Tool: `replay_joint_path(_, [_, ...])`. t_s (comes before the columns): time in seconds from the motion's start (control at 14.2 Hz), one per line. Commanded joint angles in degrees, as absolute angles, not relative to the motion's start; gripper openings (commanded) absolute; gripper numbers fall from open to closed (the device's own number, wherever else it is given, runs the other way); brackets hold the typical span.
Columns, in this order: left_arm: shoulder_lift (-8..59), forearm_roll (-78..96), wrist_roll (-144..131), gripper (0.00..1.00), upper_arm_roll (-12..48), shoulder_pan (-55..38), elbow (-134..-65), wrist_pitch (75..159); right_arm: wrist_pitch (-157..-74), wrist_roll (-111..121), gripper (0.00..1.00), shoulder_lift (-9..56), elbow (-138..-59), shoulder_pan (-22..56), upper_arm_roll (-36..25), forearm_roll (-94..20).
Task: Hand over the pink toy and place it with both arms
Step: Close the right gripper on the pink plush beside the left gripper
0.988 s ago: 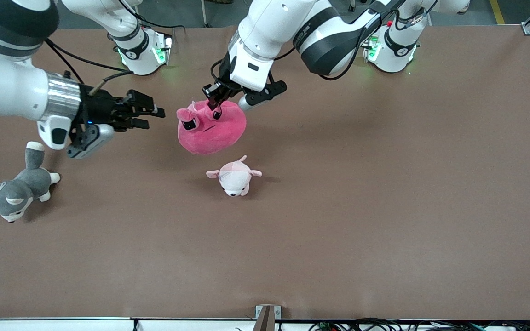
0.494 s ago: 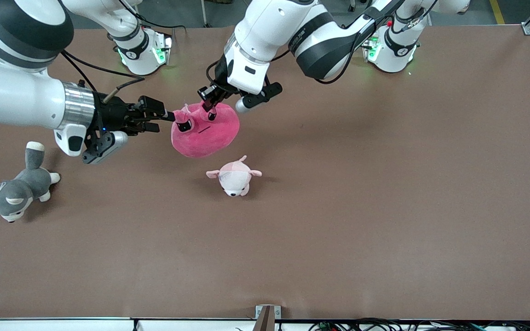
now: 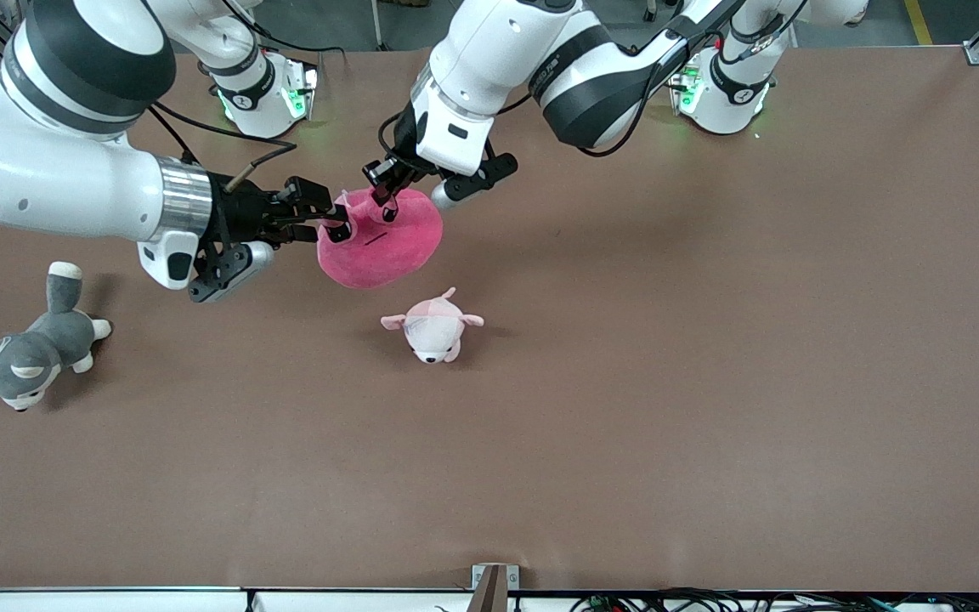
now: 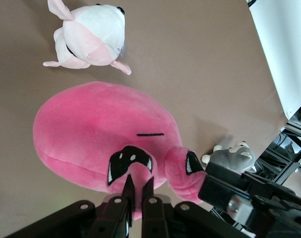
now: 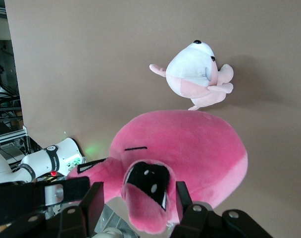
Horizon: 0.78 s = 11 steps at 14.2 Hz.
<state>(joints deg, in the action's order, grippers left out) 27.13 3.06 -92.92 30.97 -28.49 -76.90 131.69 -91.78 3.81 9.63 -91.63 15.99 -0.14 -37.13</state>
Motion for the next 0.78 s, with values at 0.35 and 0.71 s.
replay_joint_path(0.35, [27.77, 3.52, -93.69, 0.0, 30.41, -29.36, -75.06, 132.1, -92.73, 3.69, 0.67, 8.96, -94.13, 17.57, -0.7, -34.98])
replay_joint_path(0.71, [27.69, 3.52, -93.69, 0.0, 30.41, -29.36, -75.15, 132.1, -92.72, 3.69, 0.62, 8.96, -94.75, 18.28, -0.7, -34.1])
